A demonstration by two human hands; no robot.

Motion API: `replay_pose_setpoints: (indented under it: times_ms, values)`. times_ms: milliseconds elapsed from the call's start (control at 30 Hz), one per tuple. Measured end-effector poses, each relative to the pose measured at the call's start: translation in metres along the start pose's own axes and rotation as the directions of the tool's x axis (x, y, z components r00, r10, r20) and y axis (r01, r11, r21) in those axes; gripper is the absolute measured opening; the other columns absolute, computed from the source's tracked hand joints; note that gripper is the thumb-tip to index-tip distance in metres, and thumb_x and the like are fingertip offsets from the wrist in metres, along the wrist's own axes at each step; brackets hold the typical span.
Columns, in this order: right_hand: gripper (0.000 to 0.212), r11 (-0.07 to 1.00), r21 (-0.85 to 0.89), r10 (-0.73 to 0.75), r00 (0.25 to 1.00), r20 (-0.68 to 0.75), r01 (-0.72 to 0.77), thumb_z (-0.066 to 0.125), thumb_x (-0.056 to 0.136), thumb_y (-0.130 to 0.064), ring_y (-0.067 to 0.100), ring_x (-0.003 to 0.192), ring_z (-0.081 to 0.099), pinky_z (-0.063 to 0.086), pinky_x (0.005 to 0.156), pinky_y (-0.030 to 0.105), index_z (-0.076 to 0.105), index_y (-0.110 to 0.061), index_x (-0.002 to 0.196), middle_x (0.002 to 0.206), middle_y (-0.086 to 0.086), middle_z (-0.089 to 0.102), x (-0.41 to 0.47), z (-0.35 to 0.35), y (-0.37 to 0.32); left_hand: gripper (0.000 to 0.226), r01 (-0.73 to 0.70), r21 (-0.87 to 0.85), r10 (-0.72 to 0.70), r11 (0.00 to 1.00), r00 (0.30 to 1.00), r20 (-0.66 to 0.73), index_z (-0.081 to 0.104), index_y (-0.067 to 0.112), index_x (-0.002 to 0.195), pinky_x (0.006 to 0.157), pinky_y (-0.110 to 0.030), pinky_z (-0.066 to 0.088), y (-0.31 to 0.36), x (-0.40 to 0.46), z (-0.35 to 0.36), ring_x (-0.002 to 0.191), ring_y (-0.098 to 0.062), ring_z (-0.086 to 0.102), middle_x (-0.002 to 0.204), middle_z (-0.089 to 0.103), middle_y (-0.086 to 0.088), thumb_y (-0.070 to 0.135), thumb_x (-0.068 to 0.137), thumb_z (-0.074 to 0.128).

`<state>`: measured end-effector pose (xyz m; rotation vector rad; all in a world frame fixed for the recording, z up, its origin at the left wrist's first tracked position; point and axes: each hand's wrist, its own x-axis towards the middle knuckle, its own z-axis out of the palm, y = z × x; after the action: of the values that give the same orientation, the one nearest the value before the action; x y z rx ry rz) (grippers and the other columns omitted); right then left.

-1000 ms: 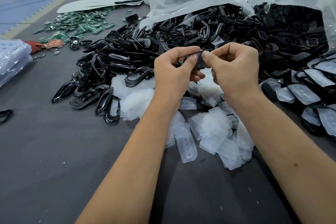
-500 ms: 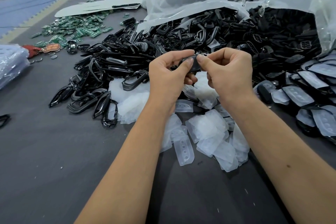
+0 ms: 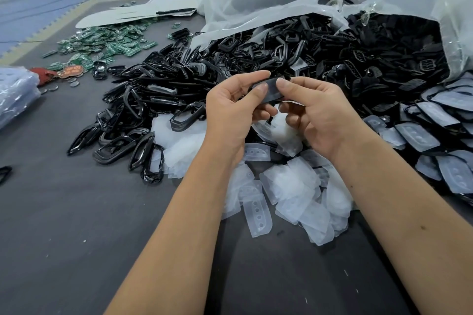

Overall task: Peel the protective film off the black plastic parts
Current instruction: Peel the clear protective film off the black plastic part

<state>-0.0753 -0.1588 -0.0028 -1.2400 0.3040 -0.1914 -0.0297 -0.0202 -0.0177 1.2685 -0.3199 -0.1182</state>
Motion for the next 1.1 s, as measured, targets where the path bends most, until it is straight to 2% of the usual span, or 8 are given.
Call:
replay_pose_setpoints:
  times_ms: [267, 467, 600, 667, 733, 800, 933, 1100]
  values:
    - [0.012, 0.997, -0.045, -0.057, 0.998, 0.002, 0.057, 0.074, 0.094, -0.008, 0.011, 0.061, 0.060, 0.043, 0.048, 0.019, 0.066, -0.012, 0.085, 0.074, 0.000, 0.068, -0.001, 0.002, 0.000, 0.017, -0.009, 0.006, 0.009, 1.000, 1.000, 0.019, 0.075, 0.009, 0.106, 0.053, -0.020, 0.051, 0.000, 0.000, 0.001, 0.055, -0.016, 0.065, 0.084, 0.076, -0.012, 0.000, 0.099, 0.062]
    - [0.026, 0.985, -0.061, -0.164, 0.985, -0.060, 0.160, 0.076, 0.091, -0.001, 0.014, 0.052, 0.059, 0.048, 0.046, 0.021, 0.064, -0.012, 0.070, 0.065, 0.001, 0.067, 0.001, 0.002, 0.001, 0.014, -0.020, 0.010, 0.020, 1.000, 1.000, 0.005, 0.075, 0.006, 0.108, 0.053, -0.020, 0.052, -0.001, 0.001, 0.003, 0.055, -0.015, 0.065, 0.079, 0.075, -0.008, 0.008, 0.102, 0.063]
    - [0.021, 0.949, -0.206, -0.260, 0.961, -0.097, 0.236, 0.071, 0.096, -0.004, 0.017, 0.051, 0.064, 0.053, 0.048, 0.027, 0.070, -0.008, 0.075, 0.068, 0.009, 0.070, 0.002, 0.005, 0.005, 0.020, -0.041, 0.057, 0.042, 0.998, 0.999, -0.009, 0.075, 0.004, 0.108, 0.052, -0.020, 0.051, -0.003, 0.003, 0.002, 0.053, -0.014, 0.064, 0.075, 0.073, -0.009, -0.006, 0.093, 0.068]
    - [0.022, 0.872, -0.391, -0.367, 0.922, -0.124, 0.294, 0.067, 0.099, -0.011, 0.018, 0.049, 0.066, 0.055, 0.047, 0.031, 0.072, -0.007, 0.078, 0.067, 0.008, 0.072, 0.002, 0.004, 0.008, 0.019, -0.029, 0.051, 0.030, 0.998, 0.999, -0.023, 0.075, 0.002, 0.107, 0.049, -0.019, 0.049, -0.004, 0.003, 0.003, 0.050, -0.013, 0.062, 0.074, 0.072, -0.010, -0.008, 0.092, 0.068]
    - [0.028, 0.643, -0.669, -0.547, 0.835, -0.062, 0.372, 0.064, 0.101, -0.020, 0.020, 0.049, 0.068, 0.057, 0.050, 0.039, 0.073, -0.007, 0.078, 0.064, 0.005, 0.071, 0.003, 0.000, 0.011, 0.018, -0.015, 0.040, 0.016, 0.999, 0.999, -0.030, 0.075, 0.002, 0.106, 0.048, -0.019, 0.047, -0.005, 0.003, 0.004, 0.049, -0.013, 0.061, 0.074, 0.071, -0.010, -0.008, 0.092, 0.068]
    - [0.033, 0.475, -0.788, -0.622, 0.783, 0.015, 0.392, 0.061, 0.102, -0.024, 0.023, 0.053, 0.067, 0.058, 0.056, 0.047, 0.072, -0.006, 0.077, 0.064, 0.004, 0.070, 0.004, 0.000, 0.012, 0.018, -0.009, 0.038, 0.010, 0.999, 0.999, -0.035, 0.075, 0.003, 0.105, 0.048, -0.019, 0.047, -0.005, 0.002, 0.003, 0.050, -0.013, 0.061, 0.073, 0.070, -0.008, -0.008, 0.092, 0.068]
    - [0.017, 0.639, -0.650, -0.540, 0.842, 0.002, 0.411, 0.068, 0.099, -0.022, 0.021, 0.045, 0.066, 0.057, 0.046, 0.042, 0.072, -0.009, 0.089, 0.063, 0.004, 0.071, 0.005, -0.002, 0.013, 0.020, 0.002, 0.059, 0.000, 0.998, 1.000, -0.023, 0.075, 0.004, 0.104, 0.048, -0.017, 0.047, -0.004, 0.002, 0.001, 0.050, -0.011, 0.061, 0.073, 0.071, -0.005, -0.009, 0.092, 0.066]
    - [0.015, 0.777, -0.508, -0.436, 0.900, -0.007, 0.372, 0.078, 0.093, -0.018, 0.023, 0.046, 0.064, 0.047, 0.040, 0.028, 0.073, -0.008, 0.082, 0.062, 0.008, 0.072, 0.007, -0.009, 0.006, 0.022, 0.025, 0.037, -0.026, 0.999, 0.998, 0.051, 0.074, 0.003, 0.106, 0.049, -0.017, 0.045, 0.001, 0.002, -0.003, 0.051, -0.011, 0.060, 0.077, 0.070, -0.007, -0.012, 0.092, 0.064]
